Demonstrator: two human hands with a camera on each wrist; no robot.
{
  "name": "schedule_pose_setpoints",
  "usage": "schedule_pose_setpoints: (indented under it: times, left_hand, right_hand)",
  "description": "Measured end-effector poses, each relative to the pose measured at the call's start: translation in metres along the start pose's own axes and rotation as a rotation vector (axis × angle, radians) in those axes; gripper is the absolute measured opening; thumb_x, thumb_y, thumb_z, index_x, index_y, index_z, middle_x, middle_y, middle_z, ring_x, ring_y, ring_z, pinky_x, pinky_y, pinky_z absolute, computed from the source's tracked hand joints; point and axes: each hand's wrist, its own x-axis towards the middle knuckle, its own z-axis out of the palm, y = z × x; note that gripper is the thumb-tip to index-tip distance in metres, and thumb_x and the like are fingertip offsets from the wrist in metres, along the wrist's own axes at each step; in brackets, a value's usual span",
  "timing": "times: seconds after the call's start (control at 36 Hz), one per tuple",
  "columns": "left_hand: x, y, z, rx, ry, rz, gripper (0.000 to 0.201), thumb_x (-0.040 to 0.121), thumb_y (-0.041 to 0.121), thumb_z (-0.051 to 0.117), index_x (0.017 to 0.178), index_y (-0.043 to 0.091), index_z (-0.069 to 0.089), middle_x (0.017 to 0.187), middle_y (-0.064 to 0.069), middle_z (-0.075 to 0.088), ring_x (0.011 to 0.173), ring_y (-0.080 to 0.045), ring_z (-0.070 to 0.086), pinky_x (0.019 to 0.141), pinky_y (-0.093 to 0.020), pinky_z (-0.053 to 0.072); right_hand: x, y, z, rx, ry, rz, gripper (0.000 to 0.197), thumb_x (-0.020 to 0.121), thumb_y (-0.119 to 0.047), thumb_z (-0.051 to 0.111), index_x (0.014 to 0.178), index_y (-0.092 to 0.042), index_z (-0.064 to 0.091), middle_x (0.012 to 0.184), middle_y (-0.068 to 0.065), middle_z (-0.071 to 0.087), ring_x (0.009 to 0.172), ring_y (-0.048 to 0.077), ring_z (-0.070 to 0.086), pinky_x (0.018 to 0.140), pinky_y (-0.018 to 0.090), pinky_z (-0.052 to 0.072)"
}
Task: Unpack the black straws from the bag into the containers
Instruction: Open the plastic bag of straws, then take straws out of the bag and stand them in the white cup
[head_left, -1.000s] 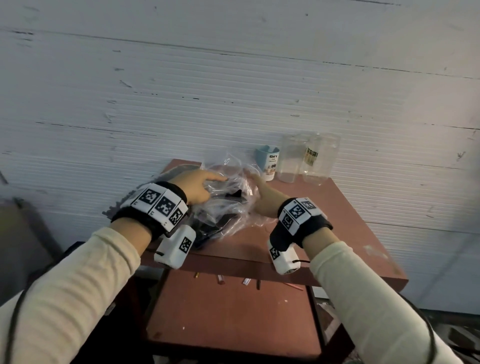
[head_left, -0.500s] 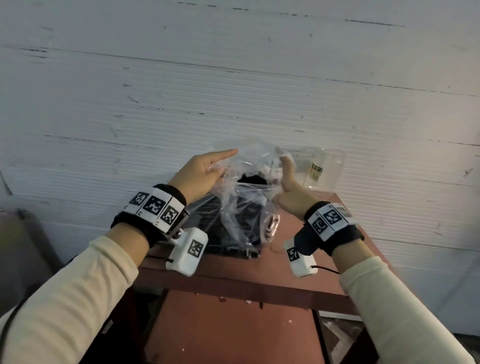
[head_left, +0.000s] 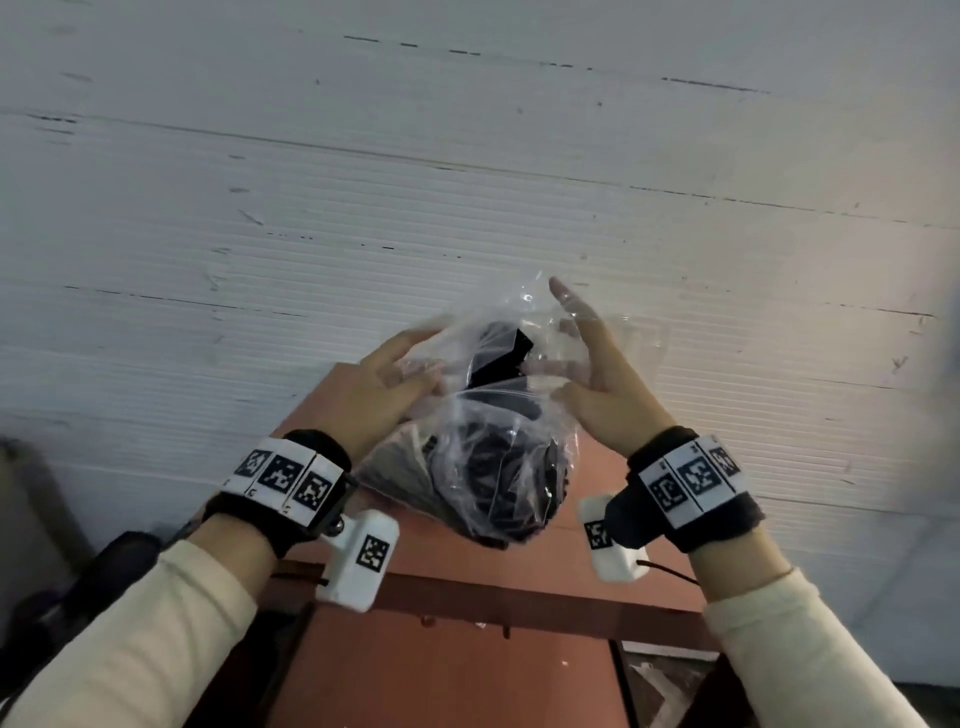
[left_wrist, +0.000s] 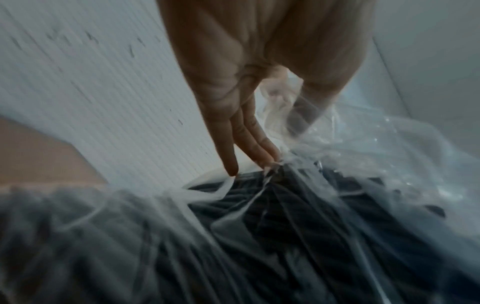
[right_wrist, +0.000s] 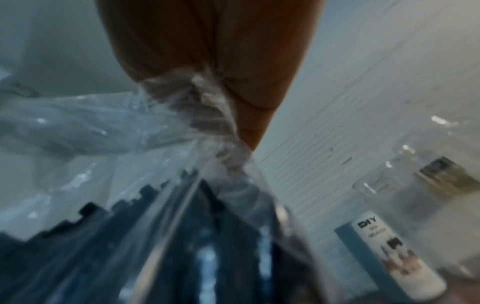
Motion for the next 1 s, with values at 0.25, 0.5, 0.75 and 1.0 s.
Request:
schedule_pose_setpoints:
  times: [0.25, 0.5, 0.75, 1.0]
  left_hand:
    - [-0.018, 0.018, -0.010, 0.376, 0.138, 0.266, 0.052, 0.066, 0.069, 0.071, 0.112, 0.047, 0.058, 0.126, 0.013, 0.035, 0.122, -0.006, 0.046, 0.108, -0.037, 0.040]
    - [-0.016, 0.035, -0.008, 0.625, 0.090, 0.535, 0.047, 0.083, 0.051, 0.067, 0.118, 0.021, 0.058, 0.127, 0.008, 0.054, 0.121, -0.006, 0.049, 0.107, -0.029, 0.039]
    - [-0.004, 0.030, -0.005, 0.608, -0.022, 0.305, 0.020, 0.089, 0.037, 0.067, 0.105, 0.027, 0.062, 0.116, 0.012, 0.066, 0.108, -0.002, 0.060, 0.097, -0.034, 0.049]
    - [-0.001, 0.024, -0.013, 0.415, -0.063, 0.266, 0.014, 0.091, 0.032, 0.061, 0.097, 0.019, 0.064, 0.096, 0.013, 0.070, 0.091, 0.001, 0.066, 0.083, -0.013, 0.048]
  right_hand:
    - [0.002, -0.010, 0.022, 0.033, 0.057, 0.202, 0.065, 0.087, 0.013, 0.043, 0.143, -0.019, 0.035, 0.142, -0.008, 0.034, 0.065, 0.007, 0.058, 0.054, 0.023, 0.047]
    - [0.004, -0.021, 0.030, 0.038, 0.011, 0.280, 0.032, 0.099, -0.016, 0.040, 0.129, -0.024, 0.048, 0.116, 0.011, 0.061, 0.101, 0.040, 0.060, 0.091, 0.056, 0.050]
    - [-0.011, -0.016, 0.023, -0.215, -0.107, 0.215, 0.051, 0.089, -0.030, 0.065, 0.134, -0.018, 0.045, 0.126, 0.018, 0.058, 0.099, 0.037, 0.064, 0.087, 0.051, 0.054]
    - [-0.018, 0.011, 0.015, -0.679, -0.007, -0.162, 0.036, 0.092, -0.039, 0.055, 0.126, -0.027, 0.052, 0.136, 0.004, 0.022, 0.121, 0.026, 0.034, 0.106, 0.044, 0.033]
